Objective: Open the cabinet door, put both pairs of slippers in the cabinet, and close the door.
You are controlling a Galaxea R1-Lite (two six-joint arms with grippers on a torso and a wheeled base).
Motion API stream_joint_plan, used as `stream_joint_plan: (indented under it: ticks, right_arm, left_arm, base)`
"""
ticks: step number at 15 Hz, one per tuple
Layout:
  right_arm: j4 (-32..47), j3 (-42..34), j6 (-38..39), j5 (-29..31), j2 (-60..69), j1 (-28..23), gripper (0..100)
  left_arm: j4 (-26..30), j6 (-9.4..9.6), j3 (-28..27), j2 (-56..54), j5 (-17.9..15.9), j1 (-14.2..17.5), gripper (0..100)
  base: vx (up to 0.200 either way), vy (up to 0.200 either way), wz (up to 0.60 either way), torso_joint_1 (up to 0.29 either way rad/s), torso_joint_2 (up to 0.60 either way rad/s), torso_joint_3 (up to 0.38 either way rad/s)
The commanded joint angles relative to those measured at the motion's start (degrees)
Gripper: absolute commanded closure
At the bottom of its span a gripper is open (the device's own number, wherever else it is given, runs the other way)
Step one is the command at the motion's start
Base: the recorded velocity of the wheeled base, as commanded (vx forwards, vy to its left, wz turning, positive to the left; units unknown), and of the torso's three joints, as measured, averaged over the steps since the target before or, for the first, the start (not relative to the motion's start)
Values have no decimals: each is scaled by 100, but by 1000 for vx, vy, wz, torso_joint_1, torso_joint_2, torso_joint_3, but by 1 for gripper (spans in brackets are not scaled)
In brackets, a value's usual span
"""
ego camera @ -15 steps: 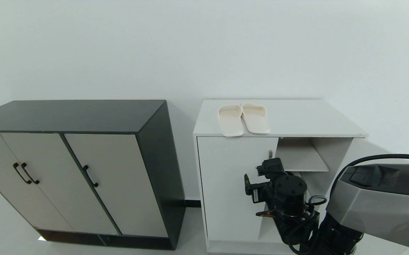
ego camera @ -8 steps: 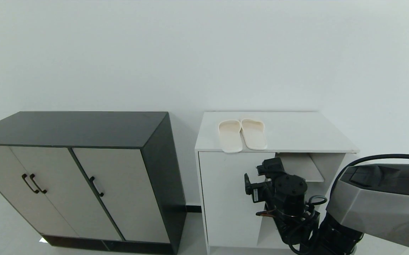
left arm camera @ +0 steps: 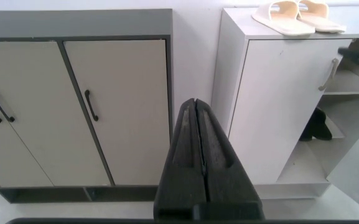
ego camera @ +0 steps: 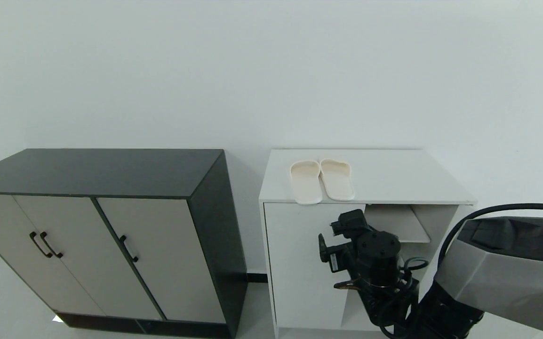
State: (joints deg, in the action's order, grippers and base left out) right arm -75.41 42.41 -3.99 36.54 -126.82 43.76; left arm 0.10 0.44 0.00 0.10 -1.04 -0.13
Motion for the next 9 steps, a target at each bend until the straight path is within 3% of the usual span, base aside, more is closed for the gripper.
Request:
stream_joint_plan:
  ticks: [1, 3, 5, 9]
  right_arm:
    - [1239, 681, 539, 3, 738, 168, 0]
    - [2751, 1208, 1251, 3, 1221, 273, 0]
    - [3656, 1533, 1822, 12, 1432, 326, 0]
    - [4017, 1718, 1989, 47, 1441, 317, 0]
  left_arm:
    - [-1, 9, 0, 8, -2, 5, 100]
    - [-1, 0, 0, 8, -2, 5, 100]
    - [-1, 0, 0, 8, -2, -4, 100]
    - [-1, 0, 0, 8, -2, -4, 100]
  base:
    - [0, 0, 0, 0, 0, 0]
    - [0, 0, 0, 0, 0, 0]
    - [0, 0, 0, 0, 0, 0]
    - [0, 0, 0, 0, 0, 0]
